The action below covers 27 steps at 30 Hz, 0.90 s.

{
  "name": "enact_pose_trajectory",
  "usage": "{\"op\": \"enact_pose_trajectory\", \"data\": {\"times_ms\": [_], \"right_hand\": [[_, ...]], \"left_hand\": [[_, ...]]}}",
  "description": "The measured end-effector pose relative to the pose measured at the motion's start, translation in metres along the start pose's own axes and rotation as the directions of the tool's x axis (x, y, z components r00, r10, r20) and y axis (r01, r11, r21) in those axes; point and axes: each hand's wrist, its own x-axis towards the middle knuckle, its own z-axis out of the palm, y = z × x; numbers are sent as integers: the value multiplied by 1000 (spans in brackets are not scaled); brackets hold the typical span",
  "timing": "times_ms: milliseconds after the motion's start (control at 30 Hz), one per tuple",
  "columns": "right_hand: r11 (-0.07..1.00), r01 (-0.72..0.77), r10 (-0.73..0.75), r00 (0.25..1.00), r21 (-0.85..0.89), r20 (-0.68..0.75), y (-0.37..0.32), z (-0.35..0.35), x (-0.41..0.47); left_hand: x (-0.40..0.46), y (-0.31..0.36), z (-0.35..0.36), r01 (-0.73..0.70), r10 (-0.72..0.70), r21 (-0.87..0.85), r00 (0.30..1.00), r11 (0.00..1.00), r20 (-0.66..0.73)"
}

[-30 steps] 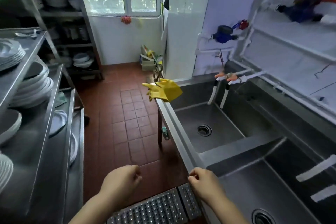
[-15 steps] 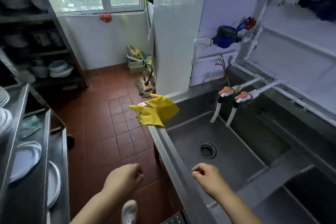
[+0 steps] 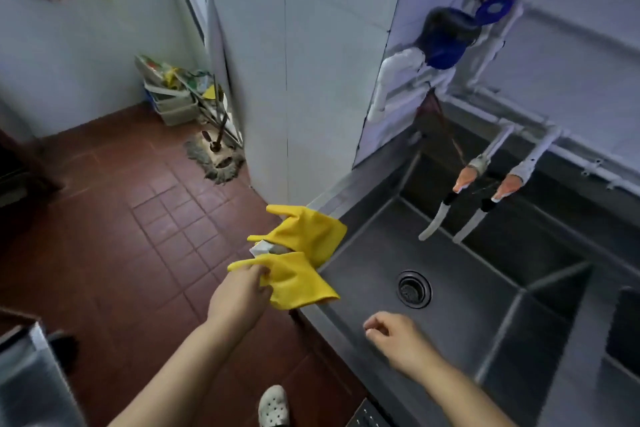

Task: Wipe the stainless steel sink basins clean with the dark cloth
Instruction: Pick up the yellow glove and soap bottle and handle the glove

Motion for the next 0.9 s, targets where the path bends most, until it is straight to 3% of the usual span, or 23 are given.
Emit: {"op": "enact_pose_trajectory", "data": {"times_ms": [167, 300, 467, 633, 767, 900], "right_hand": [[994, -79, 79, 997, 78, 1, -34, 13, 23], [986, -135, 136, 991, 95, 6, -41, 21, 35], [984, -122, 129, 990, 131, -48, -50, 24, 56], [990, 127, -115, 976, 56, -185, -74, 11, 81], [914, 397, -404, 911, -86, -84, -95, -3, 99], [878, 454, -474, 869, -154, -138, -95, -16, 111]], "left_hand": [[59, -15, 4, -142, 125, 119, 983, 983, 136], [81, -20, 12, -192, 155, 258, 975, 947, 157], [95, -18, 11, -240, 217, 105, 956, 965, 196], [89, 3, -4, -324, 329, -63, 905, 944, 269], [85, 24, -16, -473, 484, -113, 826, 874, 290], [95, 41, -32, -488, 499, -116, 814, 865, 298]]}}
